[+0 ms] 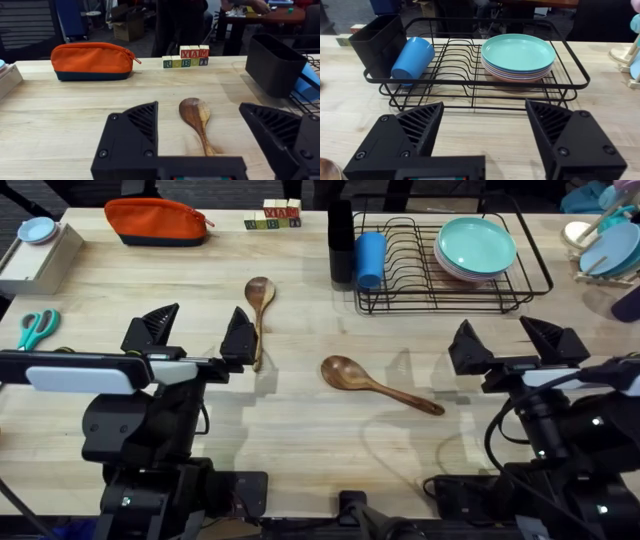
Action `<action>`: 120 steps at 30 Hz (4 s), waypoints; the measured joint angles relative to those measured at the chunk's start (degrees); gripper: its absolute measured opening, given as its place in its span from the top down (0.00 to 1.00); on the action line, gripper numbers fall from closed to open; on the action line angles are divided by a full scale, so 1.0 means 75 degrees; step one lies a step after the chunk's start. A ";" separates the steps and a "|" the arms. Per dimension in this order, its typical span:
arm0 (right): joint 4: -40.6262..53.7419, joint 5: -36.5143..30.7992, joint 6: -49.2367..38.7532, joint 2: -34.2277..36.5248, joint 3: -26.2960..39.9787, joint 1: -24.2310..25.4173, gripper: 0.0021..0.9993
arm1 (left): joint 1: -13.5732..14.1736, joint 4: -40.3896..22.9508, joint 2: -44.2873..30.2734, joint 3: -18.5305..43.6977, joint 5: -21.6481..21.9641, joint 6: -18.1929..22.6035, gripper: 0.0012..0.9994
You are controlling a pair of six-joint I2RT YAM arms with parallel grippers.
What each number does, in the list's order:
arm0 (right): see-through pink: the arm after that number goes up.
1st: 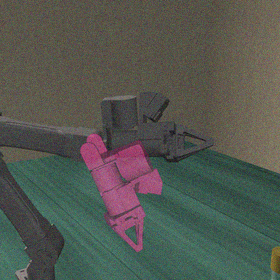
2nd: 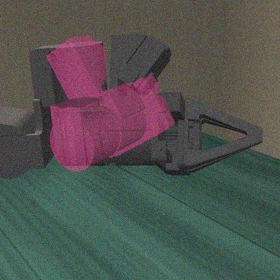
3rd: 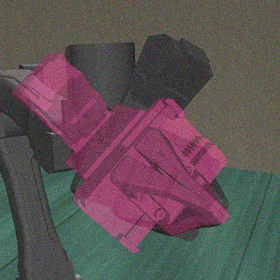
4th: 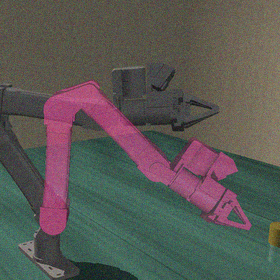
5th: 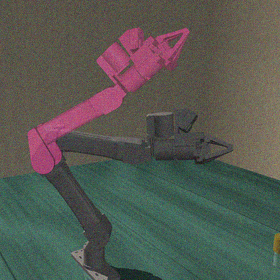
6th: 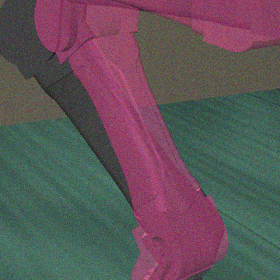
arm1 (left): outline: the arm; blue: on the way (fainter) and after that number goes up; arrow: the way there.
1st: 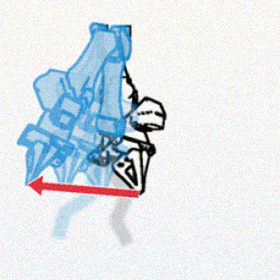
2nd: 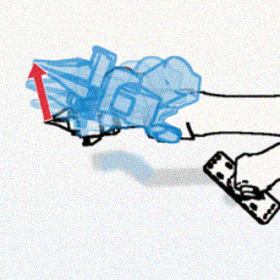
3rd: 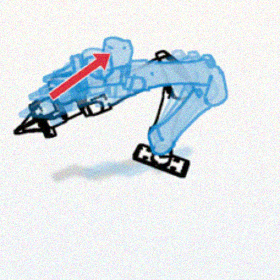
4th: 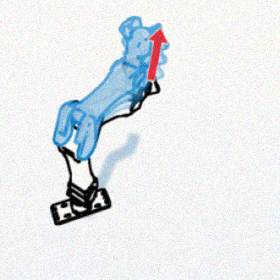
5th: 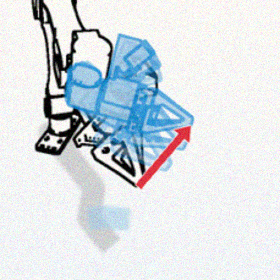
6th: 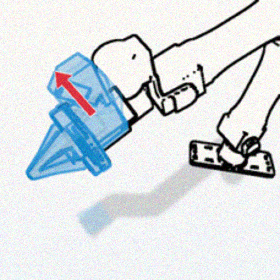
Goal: Pick up the spoon on the table one by one and put them onto the rack
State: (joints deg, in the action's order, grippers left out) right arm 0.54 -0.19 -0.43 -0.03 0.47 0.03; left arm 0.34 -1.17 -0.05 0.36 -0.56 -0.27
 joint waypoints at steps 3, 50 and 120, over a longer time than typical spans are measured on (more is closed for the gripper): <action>0.0038 0.0000 0.0000 0.0003 0.0000 0.0000 0.00 | 0.0000 -0.0012 0.0000 0.0000 0.0000 0.0010 0.00; 0.6198 0.0432 -0.0122 0.4890 0.7669 0.0006 0.00 | 0.0000 -0.5292 -0.5412 0.7227 -0.0884 0.0014 0.01; 0.9413 0.3020 -0.5644 0.8920 0.9186 -0.2374 0.00 | 0.0000 -0.6190 -0.7242 0.8615 -0.1224 0.0038 0.01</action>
State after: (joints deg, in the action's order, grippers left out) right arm 71.13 22.46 -42.76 66.87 69.36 -17.77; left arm 0.34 -47.59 -54.37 64.97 -9.74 0.01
